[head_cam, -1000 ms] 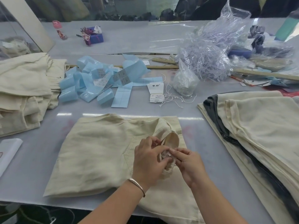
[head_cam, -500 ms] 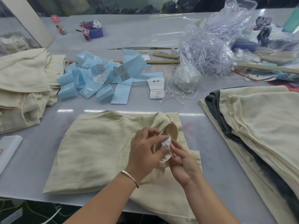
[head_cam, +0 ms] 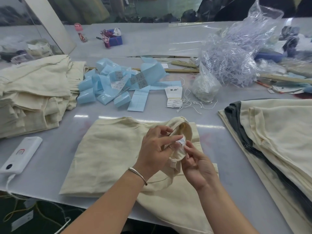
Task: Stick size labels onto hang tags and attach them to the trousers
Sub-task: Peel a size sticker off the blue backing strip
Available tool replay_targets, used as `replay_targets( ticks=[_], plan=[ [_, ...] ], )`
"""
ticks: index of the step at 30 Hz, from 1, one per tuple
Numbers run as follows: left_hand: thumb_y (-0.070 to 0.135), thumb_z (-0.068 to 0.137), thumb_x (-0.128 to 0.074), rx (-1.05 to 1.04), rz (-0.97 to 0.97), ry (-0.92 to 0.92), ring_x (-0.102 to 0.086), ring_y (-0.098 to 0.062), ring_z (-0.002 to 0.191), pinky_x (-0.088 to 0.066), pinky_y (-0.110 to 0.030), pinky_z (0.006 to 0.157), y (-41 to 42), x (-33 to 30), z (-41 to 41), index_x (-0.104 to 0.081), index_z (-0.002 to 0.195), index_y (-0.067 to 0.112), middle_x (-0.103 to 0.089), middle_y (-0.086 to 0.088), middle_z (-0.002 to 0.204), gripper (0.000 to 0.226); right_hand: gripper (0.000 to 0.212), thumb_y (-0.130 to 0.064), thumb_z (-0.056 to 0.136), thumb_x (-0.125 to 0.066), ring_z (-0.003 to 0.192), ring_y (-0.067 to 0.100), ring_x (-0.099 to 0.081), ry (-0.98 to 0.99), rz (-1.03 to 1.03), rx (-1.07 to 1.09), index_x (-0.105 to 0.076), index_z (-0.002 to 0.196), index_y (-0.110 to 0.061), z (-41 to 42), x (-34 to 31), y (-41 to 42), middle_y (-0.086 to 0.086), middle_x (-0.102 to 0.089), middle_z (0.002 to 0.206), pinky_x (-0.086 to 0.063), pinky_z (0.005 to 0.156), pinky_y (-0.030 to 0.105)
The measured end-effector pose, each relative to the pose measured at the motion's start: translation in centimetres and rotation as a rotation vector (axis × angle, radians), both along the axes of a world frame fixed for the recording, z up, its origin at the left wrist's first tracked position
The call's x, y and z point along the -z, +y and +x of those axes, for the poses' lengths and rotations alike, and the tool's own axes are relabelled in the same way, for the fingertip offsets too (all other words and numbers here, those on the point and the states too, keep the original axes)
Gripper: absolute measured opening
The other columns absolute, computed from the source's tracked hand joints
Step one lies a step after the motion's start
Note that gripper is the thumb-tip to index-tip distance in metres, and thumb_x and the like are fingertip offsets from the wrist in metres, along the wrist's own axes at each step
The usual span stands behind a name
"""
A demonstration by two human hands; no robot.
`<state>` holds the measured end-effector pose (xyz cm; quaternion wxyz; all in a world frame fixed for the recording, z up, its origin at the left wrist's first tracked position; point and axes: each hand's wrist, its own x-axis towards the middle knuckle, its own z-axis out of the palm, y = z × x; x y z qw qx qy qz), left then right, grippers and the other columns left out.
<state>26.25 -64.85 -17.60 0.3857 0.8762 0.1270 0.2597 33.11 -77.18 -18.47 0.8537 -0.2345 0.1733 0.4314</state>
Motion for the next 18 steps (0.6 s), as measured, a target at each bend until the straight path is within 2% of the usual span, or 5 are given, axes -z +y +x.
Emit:
replay_targets(
  ticks=[3, 6, 9, 14, 18],
  plan=[
    [0.026, 0.085, -0.063, 0.029, -0.006, 0.018, -0.053, -0.018, 0.107, -0.043, -0.040, 0.099, 0.6, 0.1, -0.2, -0.075, 0.106, 0.027, -0.054, 0.005, 0.113, 0.025, 0.030, 0.015, 0.072, -0.055, 0.053, 0.016, -0.066, -0.070, -0.098, 0.025, -0.057, 0.094, -0.006, 0.4, -0.4, 0.4, 0.012, -0.069, 0.070, -0.053, 0.045, 0.020],
    [0.021, 0.087, -0.066, 0.019, -0.029, 0.023, -0.051, -0.011, 0.106, -0.041, -0.023, 0.098, 2.3, 0.5, -0.7, -0.077, 0.104, 0.025, -0.053, 0.007, 0.114, 0.020, 0.028, 0.016, 0.076, -0.059, 0.068, 0.022, -0.064, -0.431, -0.492, 0.139, -0.060, 0.083, -0.010, 1.4, -0.7, 0.7, 0.010, -0.066, 0.073, -0.055, 0.068, 0.032],
    [0.014, 0.089, -0.067, -0.093, -0.030, 0.000, -0.054, -0.014, 0.106, -0.044, -0.025, 0.096, 5.4, 1.3, -1.3, -0.077, 0.097, 0.017, -0.056, 0.001, 0.111, 0.014, 0.031, 0.014, 0.073, -0.065, 0.066, 0.010, -0.057, -0.748, -0.639, 0.300, -0.064, 0.074, -0.018, 2.8, -2.5, 1.6, -0.005, -0.064, 0.066, -0.045, 0.072, 0.026],
    [0.013, 0.088, -0.070, -0.272, -0.200, 0.074, -0.058, -0.016, 0.105, -0.053, -0.037, 0.082, 11.7, 3.7, -2.6, -0.071, 0.083, 0.012, -0.056, 0.006, 0.109, 0.005, 0.028, 0.010, 0.077, -0.061, 0.063, 0.008, -0.059, -0.752, -0.530, 0.049, -0.063, 0.070, -0.017, 4.1, -3.0, 8.7, -0.002, -0.063, 0.068, -0.045, 0.066, 0.022],
    [0.013, 0.084, -0.073, -0.383, -0.274, 0.102, -0.058, -0.010, 0.101, -0.048, -0.020, 0.076, 18.0, 5.4, -3.9, -0.064, 0.075, 0.027, -0.055, 0.011, 0.107, 0.020, 0.023, 0.008, 0.077, -0.061, 0.057, 0.012, -0.055, -0.658, -0.559, -0.216, -0.063, 0.071, -0.014, 3.7, -0.5, 16.3, 0.000, -0.063, 0.063, -0.043, 0.060, 0.023]
  ],
)
